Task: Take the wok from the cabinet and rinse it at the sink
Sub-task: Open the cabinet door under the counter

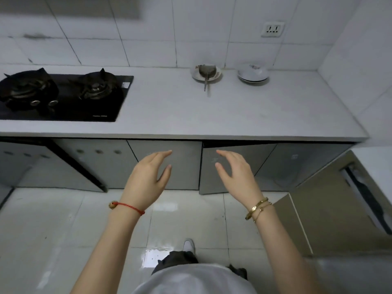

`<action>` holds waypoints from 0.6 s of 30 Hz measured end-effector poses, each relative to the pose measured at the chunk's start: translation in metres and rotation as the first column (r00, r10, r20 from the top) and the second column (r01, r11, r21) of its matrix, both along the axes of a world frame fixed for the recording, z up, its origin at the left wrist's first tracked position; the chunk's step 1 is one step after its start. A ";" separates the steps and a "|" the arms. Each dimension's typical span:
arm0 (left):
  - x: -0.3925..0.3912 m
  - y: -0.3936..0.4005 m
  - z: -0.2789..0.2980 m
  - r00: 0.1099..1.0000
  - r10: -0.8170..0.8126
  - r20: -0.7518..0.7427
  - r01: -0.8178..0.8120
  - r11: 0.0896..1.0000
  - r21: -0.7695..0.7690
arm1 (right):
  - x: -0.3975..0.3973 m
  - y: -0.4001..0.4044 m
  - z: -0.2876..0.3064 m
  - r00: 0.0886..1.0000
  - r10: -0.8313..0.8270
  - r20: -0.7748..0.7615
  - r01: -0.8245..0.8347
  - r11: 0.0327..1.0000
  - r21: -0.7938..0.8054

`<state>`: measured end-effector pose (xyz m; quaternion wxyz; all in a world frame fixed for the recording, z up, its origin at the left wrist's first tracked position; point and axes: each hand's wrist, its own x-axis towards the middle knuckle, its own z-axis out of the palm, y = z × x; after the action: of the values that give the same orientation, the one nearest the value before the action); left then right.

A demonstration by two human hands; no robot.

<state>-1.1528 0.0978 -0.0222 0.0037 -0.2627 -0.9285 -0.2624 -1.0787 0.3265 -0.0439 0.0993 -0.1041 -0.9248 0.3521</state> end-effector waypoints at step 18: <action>-0.055 0.043 -0.073 0.994 -0.080 0.075 0.079 0.997 0.013 | -0.035 0.029 -0.071 0.993 -0.076 0.094 0.075 0.997 0.016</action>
<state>-1.2080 0.1411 -0.0952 -0.0405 -0.2892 -0.9155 -0.2769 -1.1135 0.3553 -0.1150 0.0693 -0.1550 -0.9260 0.3372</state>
